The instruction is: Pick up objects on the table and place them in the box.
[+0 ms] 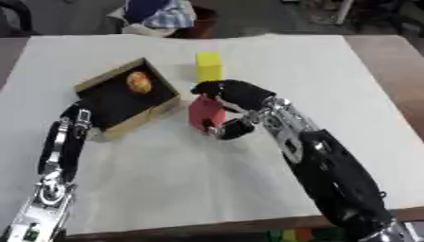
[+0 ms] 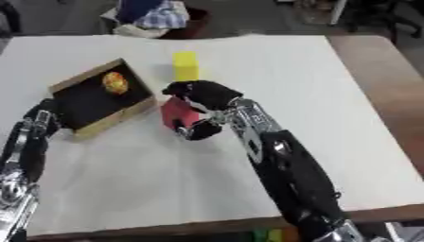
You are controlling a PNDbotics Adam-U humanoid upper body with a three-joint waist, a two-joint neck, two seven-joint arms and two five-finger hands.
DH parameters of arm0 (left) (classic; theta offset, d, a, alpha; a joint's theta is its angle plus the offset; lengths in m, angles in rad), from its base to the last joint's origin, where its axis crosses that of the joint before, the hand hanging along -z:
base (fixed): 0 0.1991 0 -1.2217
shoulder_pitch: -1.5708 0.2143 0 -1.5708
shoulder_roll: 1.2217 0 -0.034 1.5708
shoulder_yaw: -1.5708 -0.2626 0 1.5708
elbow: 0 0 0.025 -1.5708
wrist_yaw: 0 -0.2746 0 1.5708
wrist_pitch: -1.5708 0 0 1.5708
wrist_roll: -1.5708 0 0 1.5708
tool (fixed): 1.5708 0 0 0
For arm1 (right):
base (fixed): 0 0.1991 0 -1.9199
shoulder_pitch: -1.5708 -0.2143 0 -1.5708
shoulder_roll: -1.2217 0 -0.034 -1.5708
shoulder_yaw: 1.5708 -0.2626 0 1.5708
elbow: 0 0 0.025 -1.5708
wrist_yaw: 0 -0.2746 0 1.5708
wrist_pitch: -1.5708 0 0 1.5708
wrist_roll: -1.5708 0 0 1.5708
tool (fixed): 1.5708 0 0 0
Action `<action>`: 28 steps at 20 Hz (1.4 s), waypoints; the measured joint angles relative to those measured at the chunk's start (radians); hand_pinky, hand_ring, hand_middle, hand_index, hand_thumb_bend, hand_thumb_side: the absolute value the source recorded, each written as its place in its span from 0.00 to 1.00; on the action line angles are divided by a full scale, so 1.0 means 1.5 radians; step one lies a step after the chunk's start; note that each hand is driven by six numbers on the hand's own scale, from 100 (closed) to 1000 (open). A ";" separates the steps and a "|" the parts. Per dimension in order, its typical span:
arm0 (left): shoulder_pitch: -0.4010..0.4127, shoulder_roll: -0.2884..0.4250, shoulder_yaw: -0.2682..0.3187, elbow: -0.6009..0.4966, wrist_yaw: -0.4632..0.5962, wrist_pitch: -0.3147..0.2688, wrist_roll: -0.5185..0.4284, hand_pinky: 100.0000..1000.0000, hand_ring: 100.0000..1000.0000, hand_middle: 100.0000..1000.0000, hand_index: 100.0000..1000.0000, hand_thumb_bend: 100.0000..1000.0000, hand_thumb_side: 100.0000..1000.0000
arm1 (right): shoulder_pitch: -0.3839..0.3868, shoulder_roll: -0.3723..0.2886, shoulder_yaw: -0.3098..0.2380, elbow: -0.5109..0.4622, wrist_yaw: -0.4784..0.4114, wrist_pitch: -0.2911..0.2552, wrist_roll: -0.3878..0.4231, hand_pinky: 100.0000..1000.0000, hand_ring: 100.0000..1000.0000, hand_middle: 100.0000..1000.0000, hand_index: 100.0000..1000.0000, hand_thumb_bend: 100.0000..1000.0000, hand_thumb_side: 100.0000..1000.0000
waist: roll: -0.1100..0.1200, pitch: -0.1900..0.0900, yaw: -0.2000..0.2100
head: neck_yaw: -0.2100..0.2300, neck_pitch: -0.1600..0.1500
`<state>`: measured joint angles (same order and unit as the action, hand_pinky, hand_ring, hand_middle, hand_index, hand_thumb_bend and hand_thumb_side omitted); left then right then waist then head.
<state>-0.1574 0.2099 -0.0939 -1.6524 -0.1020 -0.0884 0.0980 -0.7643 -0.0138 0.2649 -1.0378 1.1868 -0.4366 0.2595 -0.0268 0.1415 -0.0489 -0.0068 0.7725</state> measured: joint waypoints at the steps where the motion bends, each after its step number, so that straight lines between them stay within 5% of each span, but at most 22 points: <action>1: 0.000 0.000 0.000 0.000 0.000 0.000 0.000 0.58 0.50 0.49 0.73 0.00 0.91 | 0.000 0.002 -0.002 0.004 0.002 0.002 -0.002 0.87 0.91 0.93 1.00 0.00 0.41 | 0.000 0.000 0.000 | 0.000 0.000; 4: 0.000 0.000 0.000 0.000 0.000 0.000 0.000 0.58 0.50 0.49 0.73 0.00 0.91 | 0.000 0.009 -0.010 0.013 0.009 0.010 -0.014 0.82 0.85 0.91 1.00 0.00 0.35 | 0.000 0.000 0.000 | 0.000 0.000; 11: 0.000 0.000 0.000 0.000 0.000 0.000 0.000 0.58 0.50 0.49 0.73 0.00 0.91 | 0.000 0.022 -0.016 0.022 0.032 0.029 -0.077 0.67 0.59 0.84 0.98 0.00 0.00 | 0.000 0.000 0.001 | -0.002 0.000; 19: 0.000 0.000 0.000 0.000 0.000 0.001 0.001 0.58 0.50 0.49 0.73 0.00 0.91 | -0.013 0.037 -0.013 0.026 0.058 0.035 -0.148 0.62 0.52 0.81 0.97 0.00 0.00 | 0.000 0.000 0.004 | -0.003 0.000; 28: -0.002 -0.001 0.000 0.000 0.002 0.001 0.001 0.57 0.49 0.49 0.72 0.00 0.91 | -0.101 0.093 0.002 0.069 0.060 0.011 -0.131 0.64 0.54 0.82 0.97 0.00 0.00 | 0.001 0.000 0.019 | -0.012 0.000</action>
<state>-0.1604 0.2083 -0.0944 -1.6522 -0.0992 -0.0865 0.0997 -0.9158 0.1259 0.2682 -0.9342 1.2764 -0.4195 0.0628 -0.0261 0.1415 -0.0206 -0.0251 0.7725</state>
